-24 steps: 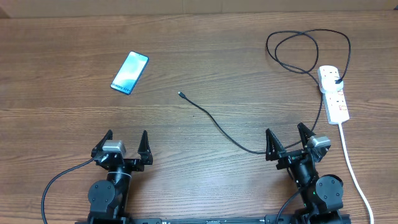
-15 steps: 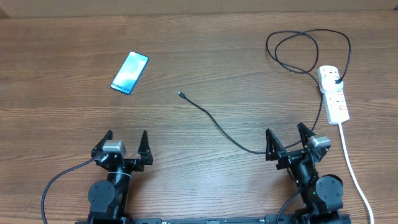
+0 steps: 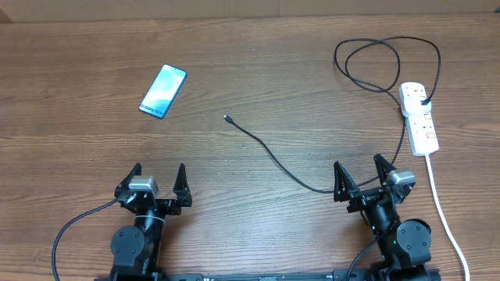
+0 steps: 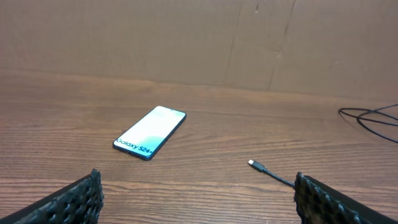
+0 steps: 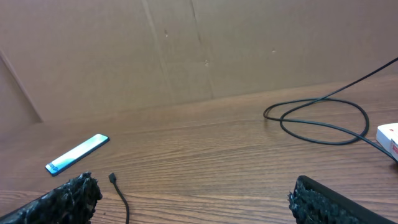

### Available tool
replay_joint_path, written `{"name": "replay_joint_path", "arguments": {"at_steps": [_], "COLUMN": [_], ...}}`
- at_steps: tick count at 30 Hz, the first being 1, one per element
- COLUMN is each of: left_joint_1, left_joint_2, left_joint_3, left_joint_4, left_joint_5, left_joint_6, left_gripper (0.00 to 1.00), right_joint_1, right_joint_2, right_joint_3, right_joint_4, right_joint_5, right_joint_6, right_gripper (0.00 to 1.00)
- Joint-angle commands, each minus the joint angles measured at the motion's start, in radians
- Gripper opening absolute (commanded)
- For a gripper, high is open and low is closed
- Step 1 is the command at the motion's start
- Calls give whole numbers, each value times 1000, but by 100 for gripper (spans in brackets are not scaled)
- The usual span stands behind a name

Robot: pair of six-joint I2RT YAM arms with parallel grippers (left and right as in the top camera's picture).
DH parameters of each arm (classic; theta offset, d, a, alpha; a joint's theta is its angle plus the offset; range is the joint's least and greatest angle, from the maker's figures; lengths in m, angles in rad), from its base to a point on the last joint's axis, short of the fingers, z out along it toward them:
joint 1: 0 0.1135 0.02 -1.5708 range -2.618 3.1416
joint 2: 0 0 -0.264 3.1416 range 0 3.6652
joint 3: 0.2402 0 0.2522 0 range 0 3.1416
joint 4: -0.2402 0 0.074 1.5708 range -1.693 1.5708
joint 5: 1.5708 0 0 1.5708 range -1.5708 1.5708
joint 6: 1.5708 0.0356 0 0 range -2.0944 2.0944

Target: Plug charger to phone and switch on socket

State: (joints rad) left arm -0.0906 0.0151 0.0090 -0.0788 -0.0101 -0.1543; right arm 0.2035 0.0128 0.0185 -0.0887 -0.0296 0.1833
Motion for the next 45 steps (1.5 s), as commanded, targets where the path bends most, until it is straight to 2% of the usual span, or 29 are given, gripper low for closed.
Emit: {"name": "replay_joint_path", "arguments": {"at_steps": [1, 41, 45], "left_joint_1": [6, 5, 5], "left_joint_2": [-9, -9, -9], "left_joint_3": [-4, -4, -4], "left_joint_4": [1, 1, 6], "left_joint_5": [11, 26, 85], "left_joint_6": [-3, -5, -80], "left_gripper": [100, 99, 99], "right_joint_1": [-2, -2, -2], "right_joint_2": [-10, -10, -10], "right_joint_3": [-11, -11, -11], "right_joint_4": [8, 8, 8], "right_joint_5": [-6, -6, -6], "right_joint_6": [-2, -2, -2], "right_gripper": [100, 100, 100]}}
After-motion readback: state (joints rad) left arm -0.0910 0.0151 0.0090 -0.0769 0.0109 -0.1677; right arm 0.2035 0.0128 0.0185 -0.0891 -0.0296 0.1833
